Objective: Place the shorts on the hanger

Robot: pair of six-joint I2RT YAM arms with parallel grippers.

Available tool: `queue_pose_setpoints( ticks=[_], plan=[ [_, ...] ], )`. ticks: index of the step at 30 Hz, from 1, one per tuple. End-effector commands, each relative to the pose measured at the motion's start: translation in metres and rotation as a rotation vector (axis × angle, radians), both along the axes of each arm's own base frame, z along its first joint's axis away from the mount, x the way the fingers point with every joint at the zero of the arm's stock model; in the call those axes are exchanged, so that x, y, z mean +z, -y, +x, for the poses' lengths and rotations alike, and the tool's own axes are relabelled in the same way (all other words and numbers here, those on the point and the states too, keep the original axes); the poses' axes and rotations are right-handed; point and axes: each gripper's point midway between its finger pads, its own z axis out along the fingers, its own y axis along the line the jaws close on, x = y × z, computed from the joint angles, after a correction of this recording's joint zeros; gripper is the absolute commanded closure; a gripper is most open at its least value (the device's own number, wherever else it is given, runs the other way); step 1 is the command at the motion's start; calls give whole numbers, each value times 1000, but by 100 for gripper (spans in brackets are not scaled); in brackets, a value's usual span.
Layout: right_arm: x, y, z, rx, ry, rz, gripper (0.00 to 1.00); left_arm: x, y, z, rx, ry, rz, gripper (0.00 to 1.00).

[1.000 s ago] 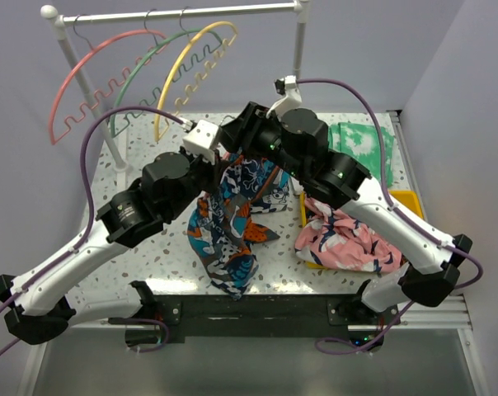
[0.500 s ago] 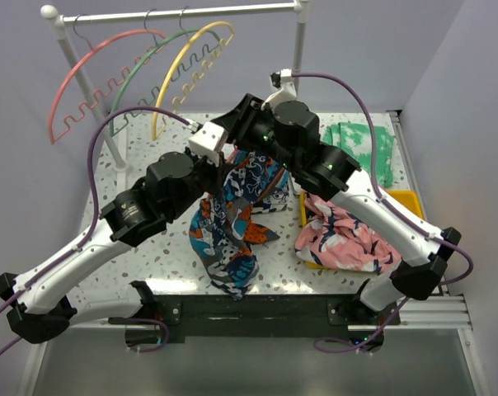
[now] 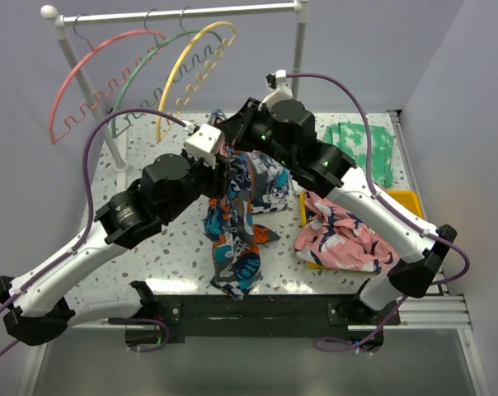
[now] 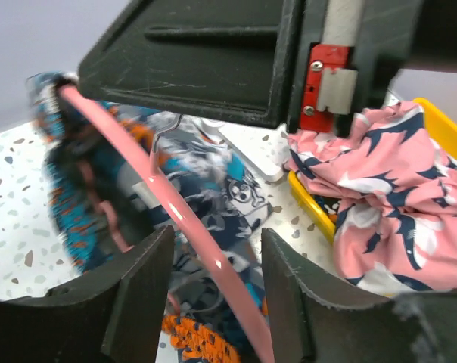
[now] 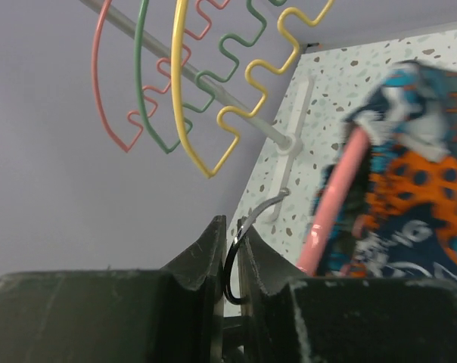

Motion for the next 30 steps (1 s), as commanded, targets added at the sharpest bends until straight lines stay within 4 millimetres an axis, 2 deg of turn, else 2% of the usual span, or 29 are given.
queue_pose_setpoints(
  ticks=[1,4,5,7,8,13,19,22,30],
  plan=[
    [55,16,-11,8,136,106,100,44,-17,-29,-55,30,-113,44],
    [56,17,-7,-12,134,105,100,30,-25,-41,-72,-30,-85,39],
    [52,14,-4,-16,130,98,100,18,-28,-44,-69,-65,-57,39],
    [54,13,0,-29,129,101,100,5,-31,-47,-53,-109,-56,38],
    [52,13,3,-47,129,95,100,-10,-33,-47,-37,-137,-34,38],
    [45,18,15,-117,103,85,100,-36,-35,-47,20,-197,-52,33],
    [34,26,32,-218,101,30,100,-46,-22,-56,-6,-221,-53,25],
    [28,29,39,-258,100,5,100,-45,-10,-63,-42,-217,-73,21],
    [22,27,50,-294,102,-29,100,-40,-2,-68,-46,-207,-96,16]
  ],
)
